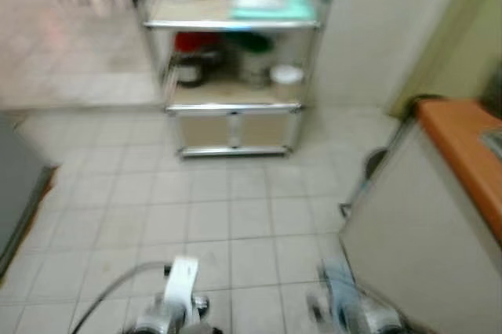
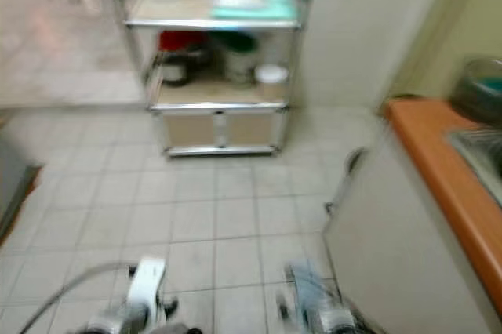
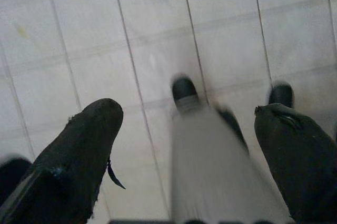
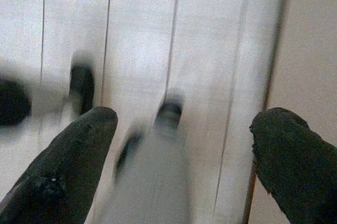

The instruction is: Kitchen organization

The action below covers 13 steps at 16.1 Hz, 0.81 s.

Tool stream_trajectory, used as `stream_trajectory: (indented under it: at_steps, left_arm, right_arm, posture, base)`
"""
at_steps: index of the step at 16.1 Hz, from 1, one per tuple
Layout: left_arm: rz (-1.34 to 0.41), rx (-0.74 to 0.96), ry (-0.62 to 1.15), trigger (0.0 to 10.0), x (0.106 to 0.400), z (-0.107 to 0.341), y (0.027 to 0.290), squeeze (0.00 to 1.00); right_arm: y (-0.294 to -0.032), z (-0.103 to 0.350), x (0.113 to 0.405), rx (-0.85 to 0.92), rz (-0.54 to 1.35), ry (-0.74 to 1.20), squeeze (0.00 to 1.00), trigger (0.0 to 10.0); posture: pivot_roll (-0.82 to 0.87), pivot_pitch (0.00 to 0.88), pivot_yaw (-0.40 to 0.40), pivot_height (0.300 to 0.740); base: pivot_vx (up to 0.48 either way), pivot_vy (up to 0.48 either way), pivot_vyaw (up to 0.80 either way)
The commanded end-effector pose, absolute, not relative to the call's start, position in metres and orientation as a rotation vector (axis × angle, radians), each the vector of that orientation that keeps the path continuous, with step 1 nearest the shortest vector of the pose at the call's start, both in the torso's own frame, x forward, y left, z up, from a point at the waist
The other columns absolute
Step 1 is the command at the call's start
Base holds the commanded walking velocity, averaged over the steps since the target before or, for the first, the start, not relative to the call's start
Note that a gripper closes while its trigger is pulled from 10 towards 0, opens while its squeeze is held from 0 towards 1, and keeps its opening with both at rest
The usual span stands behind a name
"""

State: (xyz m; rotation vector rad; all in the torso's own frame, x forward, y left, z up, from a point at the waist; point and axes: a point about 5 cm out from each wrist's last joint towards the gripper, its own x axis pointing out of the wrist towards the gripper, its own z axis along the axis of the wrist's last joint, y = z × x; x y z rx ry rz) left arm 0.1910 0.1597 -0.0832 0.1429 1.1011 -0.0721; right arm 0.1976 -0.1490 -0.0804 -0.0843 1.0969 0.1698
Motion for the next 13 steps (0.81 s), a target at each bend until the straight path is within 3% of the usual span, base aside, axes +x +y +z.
stream_trajectory:
  at_steps: [1, 5, 6, 8, 10, 11, 13]
  left_arm:
    - [-0.015, 0.157, 1.133, 10.0, 0.184, -0.086, 0.173, 0.00]
    - [0.011, 0.171, 1.075, 10.0, 0.196, -0.080, 0.176, 0.00]
    - [0.043, 0.146, 1.009, 10.0, 0.210, -0.072, 0.176, 0.00]
    - [0.049, 0.138, 0.859, 10.0, 0.239, -0.052, 0.177, 0.00]
    - [0.045, 0.130, 0.745, 10.0, 0.257, -0.035, 0.180, 0.00]
    - [0.018, 0.150, 0.596, 10.0, 0.277, -0.010, 0.182, 0.00]
    - [0.002, 0.156, 0.465, 10.0, 0.288, 0.016, 0.182, 0.00]
  right_arm:
    - [-0.143, -0.083, 0.194, -0.112, 0.186, 1.108, 0.00, 10.0]
    - [-0.142, -0.072, 0.214, -0.104, 0.178, 1.027, 0.00, 10.0]
    - [-0.137, -0.061, 0.231, -0.039, 0.183, 0.956, 1.00, 10.0]
    - [-0.128, -0.033, 0.265, 0.134, 0.239, 0.770, 1.00, 10.0]
    - [-0.122, -0.009, 0.284, 0.119, 0.315, 0.605, 1.00, 10.0]
    - [-0.116, 0.022, 0.299, 0.124, 0.357, 0.417, 1.00, 10.0]
    - [-0.109, 0.050, 0.304, 0.141, 0.386, 0.320, 1.00, 10.0]
  posture:
    - [0.02, 0.000, 0.014, 0.740]
    - [0.02, 0.000, 0.018, 0.740]
    - [0.01, 0.000, 0.018, 0.740]
    - [0.02, 0.000, 0.010, 0.740]
    - [0.02, 0.000, 0.019, 0.740]
    - [0.00, 0.000, 0.032, 0.740]
    - [0.00, 0.000, 0.037, 0.740]
  base:
    - [0.000, 0.000, 0.00]
    - [0.000, 0.000, 0.00]
    - [0.000, 0.000, 0.00]
    - [0.000, 0.000, 0.00]
    - [0.000, 0.000, 0.00]
    - [0.000, 0.000, 0.00]
    - [0.000, 0.000, 0.00]
